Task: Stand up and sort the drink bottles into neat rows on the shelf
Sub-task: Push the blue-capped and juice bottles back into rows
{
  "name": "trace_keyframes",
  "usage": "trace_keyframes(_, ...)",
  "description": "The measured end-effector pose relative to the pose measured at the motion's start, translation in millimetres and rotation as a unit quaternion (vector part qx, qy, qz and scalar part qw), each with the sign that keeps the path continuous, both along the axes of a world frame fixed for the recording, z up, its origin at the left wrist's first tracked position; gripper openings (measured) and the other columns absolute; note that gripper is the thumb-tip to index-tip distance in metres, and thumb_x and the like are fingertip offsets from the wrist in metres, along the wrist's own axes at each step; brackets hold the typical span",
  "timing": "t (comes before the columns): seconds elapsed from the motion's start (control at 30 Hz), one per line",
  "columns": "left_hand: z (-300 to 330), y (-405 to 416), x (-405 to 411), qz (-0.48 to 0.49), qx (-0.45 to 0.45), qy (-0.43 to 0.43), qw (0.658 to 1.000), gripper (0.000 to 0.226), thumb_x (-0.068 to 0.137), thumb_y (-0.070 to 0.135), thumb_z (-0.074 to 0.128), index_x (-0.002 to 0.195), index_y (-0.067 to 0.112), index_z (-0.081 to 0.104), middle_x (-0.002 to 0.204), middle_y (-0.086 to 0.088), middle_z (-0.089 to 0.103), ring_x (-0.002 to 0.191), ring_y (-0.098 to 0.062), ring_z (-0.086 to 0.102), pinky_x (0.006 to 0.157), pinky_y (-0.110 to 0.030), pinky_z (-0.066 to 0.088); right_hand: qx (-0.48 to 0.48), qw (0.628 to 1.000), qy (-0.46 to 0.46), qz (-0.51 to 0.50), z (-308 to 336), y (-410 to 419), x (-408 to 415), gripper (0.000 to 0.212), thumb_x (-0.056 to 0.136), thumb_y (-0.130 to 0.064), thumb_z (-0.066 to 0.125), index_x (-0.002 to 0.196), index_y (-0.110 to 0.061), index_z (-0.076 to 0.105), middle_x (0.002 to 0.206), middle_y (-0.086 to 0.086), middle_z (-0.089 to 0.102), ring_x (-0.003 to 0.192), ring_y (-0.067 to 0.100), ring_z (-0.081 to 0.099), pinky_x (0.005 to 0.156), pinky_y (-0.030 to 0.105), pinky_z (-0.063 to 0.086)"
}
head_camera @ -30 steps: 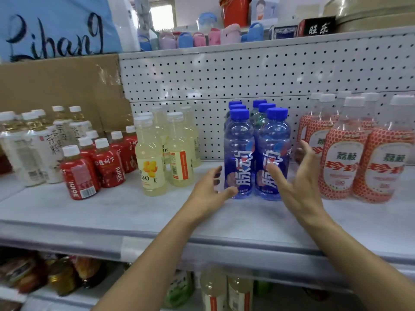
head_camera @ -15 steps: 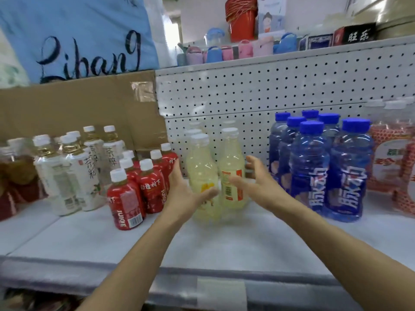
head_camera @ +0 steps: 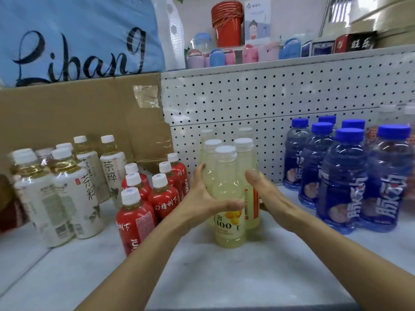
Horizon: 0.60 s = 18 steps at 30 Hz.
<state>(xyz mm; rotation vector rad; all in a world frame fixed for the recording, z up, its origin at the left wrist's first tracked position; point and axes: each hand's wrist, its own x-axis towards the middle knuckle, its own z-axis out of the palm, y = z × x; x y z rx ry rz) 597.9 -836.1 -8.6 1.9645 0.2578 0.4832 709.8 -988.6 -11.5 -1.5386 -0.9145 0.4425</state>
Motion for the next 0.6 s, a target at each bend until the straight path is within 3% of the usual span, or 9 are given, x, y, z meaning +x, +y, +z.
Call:
trace_keyframes(0.13,-2,-6,-23,0.027,0.03,-0.003,0.999,0.135,0.036,0.065,0.093,0.143,0.058,0.011,0.15,0.012,0.032,0.134,-0.013,0.043,0.109,-0.04,0.043,-0.037,0.999,-0.004,0.039,1,-5,-4,0.03,0.09,-0.061,0.035,0.119,-0.055,0.038,0.111,-0.03,0.05,0.098,-0.009,0.053,0.087,0.027,0.043)
trace_keyframes(0.23,0,-13,-41,0.013,0.045,-0.008,0.999,0.125,0.039,0.063,0.091,0.136,0.062,0.011,0.146,0.015,0.033,0.129,-0.007,0.045,0.097,-0.026,0.044,-0.057,0.996,-0.018,0.068,4,-12,-9,0.027,0.091,-0.067,0.038,0.117,-0.06,0.038,0.111,-0.035,0.051,0.094,-0.015,0.055,0.076,0.018,0.045)
trace_keyframes(0.3,4,-12,-50,-0.005,0.054,0.013,0.998,0.126,0.038,0.065,0.09,0.135,0.062,0.01,0.143,0.018,0.035,0.126,-0.005,0.045,0.098,-0.025,0.043,-0.082,0.993,-0.014,0.081,9,-17,-9,0.022,0.091,-0.066,0.035,0.112,-0.063,0.038,0.109,-0.037,0.049,0.094,-0.015,0.053,0.077,0.018,0.045)
trace_keyframes(0.37,10,-5,-46,-0.015,0.038,0.031,0.999,0.125,0.034,0.073,0.086,0.137,0.058,0.017,0.141,0.02,0.039,0.123,-0.002,0.048,0.106,-0.033,0.043,-0.098,0.991,0.0,0.094,14,-20,-6,0.029,0.086,-0.066,0.027,0.11,-0.059,0.041,0.109,-0.034,0.051,0.096,-0.013,0.053,0.08,0.018,0.045)
trace_keyframes(0.43,20,6,-36,0.022,-0.014,0.002,1.0,0.11,0.03,0.089,0.073,0.128,0.054,0.036,0.141,0.018,0.048,0.119,0.0,0.053,0.108,-0.04,0.043,-0.09,0.992,-0.014,0.092,22,-20,0,0.046,0.083,-0.071,0.022,0.118,-0.054,0.046,0.116,-0.026,0.058,0.104,-0.008,0.056,0.088,0.024,0.047)
trace_keyframes(0.47,28,10,-30,0.029,-0.048,-0.022,0.998,0.101,0.033,0.095,0.065,0.122,0.052,0.044,0.138,0.019,0.054,0.12,-0.002,0.055,0.109,-0.04,0.042,-0.075,0.993,-0.029,0.082,28,-19,2,0.053,0.084,-0.073,0.02,0.12,-0.05,0.05,0.118,-0.021,0.06,0.108,-0.004,0.058,0.091,0.027,0.046)
trace_keyframes(0.53,51,15,-20,0.01,-0.076,-0.053,0.996,0.091,0.056,0.095,0.051,0.129,0.04,0.05,0.132,0.019,0.06,0.123,-0.005,0.055,0.111,-0.036,0.038,-0.039,0.996,-0.064,0.039,46,-13,9,0.053,0.086,-0.068,0.023,0.117,-0.039,0.055,0.117,-0.012,0.063,0.107,0.003,0.061,0.09,0.028,0.05)
trace_keyframes(0.6,78,23,-8,0.024,-0.023,-0.057,0.998,0.083,0.077,0.081,0.041,0.14,0.028,0.043,0.138,0.008,0.053,0.127,-0.011,0.05,0.113,-0.037,0.036,-0.006,0.993,-0.114,-0.023,66,-5,20,0.043,0.091,-0.058,0.038,0.118,-0.029,0.055,0.117,-0.008,0.062,0.108,0.008,0.06,0.091,0.034,0.053)
